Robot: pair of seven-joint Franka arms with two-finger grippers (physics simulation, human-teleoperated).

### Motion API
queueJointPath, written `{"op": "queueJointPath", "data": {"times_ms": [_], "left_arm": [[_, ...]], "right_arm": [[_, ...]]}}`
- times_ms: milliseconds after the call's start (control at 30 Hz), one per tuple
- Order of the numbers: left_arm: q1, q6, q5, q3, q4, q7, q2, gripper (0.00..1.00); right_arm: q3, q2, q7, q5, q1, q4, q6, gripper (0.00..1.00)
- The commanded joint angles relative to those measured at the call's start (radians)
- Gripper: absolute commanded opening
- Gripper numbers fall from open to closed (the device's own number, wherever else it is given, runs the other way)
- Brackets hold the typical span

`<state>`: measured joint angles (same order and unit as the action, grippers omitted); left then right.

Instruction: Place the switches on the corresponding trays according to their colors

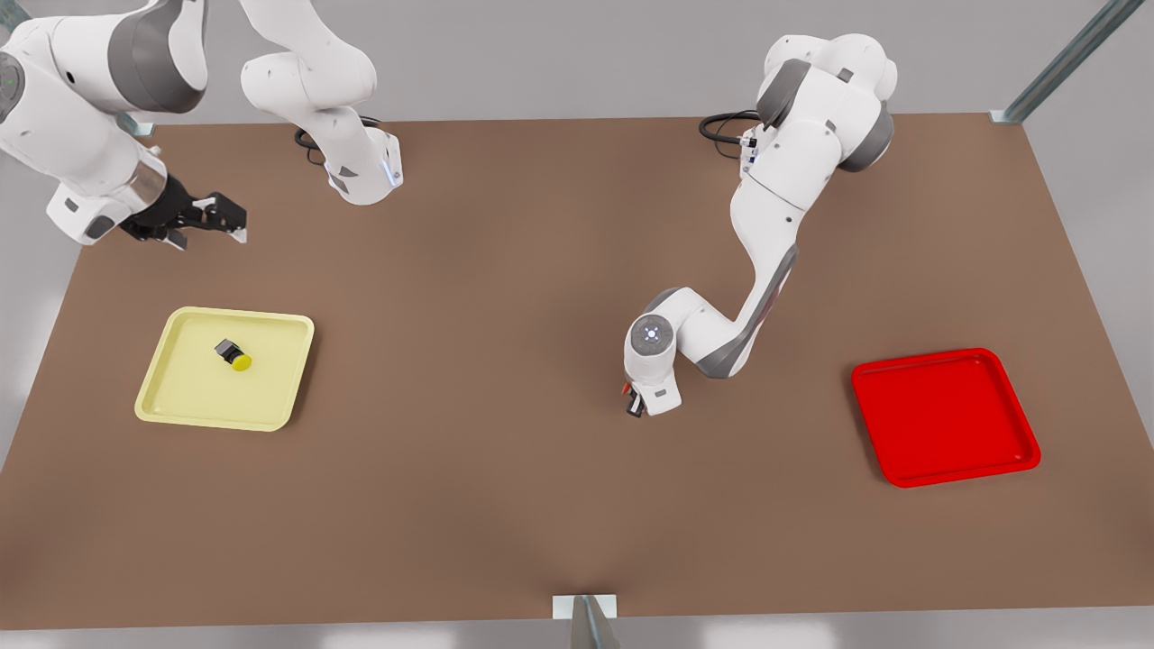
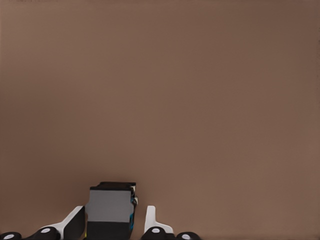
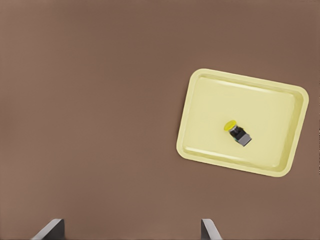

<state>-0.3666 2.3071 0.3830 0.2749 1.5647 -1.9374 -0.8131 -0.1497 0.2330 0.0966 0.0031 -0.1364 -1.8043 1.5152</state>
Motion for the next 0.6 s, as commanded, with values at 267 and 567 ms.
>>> {"op": "queueJointPath", "data": {"times_ms": [267,567], "left_arm": [[0.0,0.0,0.005,-0.003,0.012,0.0,0.0,0.57],[0.0,-0.002,0.005,-0.003,0.014,0.0,0.003,0.49]], "right_arm": [[0.001,0.002,-0.003,0.0,0.001,0.0,0.028,1.0],[-0.001,0.0,-0.003,0.0,0.006,-0.004,0.028,1.0]]}}
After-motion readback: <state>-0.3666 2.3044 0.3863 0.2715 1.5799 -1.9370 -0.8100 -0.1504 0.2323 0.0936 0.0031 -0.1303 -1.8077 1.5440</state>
